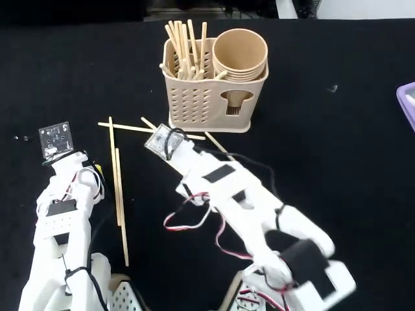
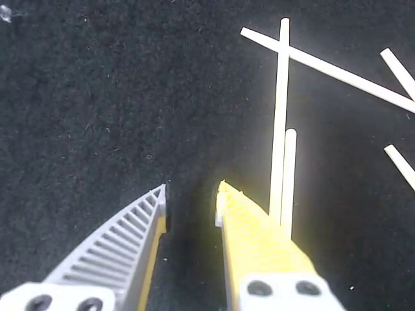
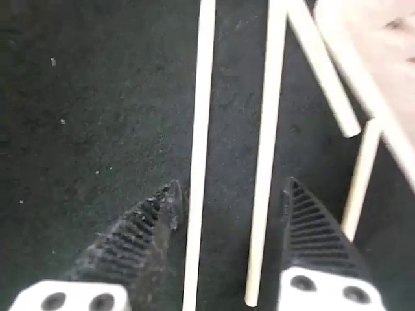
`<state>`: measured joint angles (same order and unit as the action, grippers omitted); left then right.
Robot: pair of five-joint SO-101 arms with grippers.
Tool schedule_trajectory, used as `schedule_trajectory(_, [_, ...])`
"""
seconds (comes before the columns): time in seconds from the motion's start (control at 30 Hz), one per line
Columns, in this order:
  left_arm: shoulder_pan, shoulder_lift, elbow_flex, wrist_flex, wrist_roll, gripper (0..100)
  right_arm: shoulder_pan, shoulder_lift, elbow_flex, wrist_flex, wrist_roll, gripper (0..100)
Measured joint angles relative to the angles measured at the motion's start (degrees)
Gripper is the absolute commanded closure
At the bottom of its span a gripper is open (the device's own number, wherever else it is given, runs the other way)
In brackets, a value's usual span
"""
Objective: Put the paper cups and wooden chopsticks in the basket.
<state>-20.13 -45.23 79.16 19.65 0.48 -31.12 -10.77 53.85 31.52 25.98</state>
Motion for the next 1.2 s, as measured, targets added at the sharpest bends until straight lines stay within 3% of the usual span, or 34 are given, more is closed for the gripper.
schedule_trajectory(0.2, [0.00, 0.00, 0.00, 0.00, 0.00, 87, 0.00, 8.62, -8.53, 6.24, 0.00, 74.4])
schedule_trajectory(0.37, [0.00, 0.00, 0.00, 0.00, 0.00, 87, 0.00, 10.64, -9.93, 7.03, 0.35, 99.5])
schedule_trajectory(0.63, [0.00, 0.00, 0.00, 0.00, 0.00, 87, 0.26, 9.85, -9.93, 8.00, 2.46, 98.8])
schedule_trajectory(0.97, [0.00, 0.00, 0.00, 0.00, 0.00, 87, 0.18, -3.25, -5.10, 14.86, 1.58, 97.9])
schedule_trajectory(1.2, [0.00, 0.00, 0.00, 0.00, 0.00, 87, 0.18, -2.55, -4.92, 12.22, -0.35, 77.2])
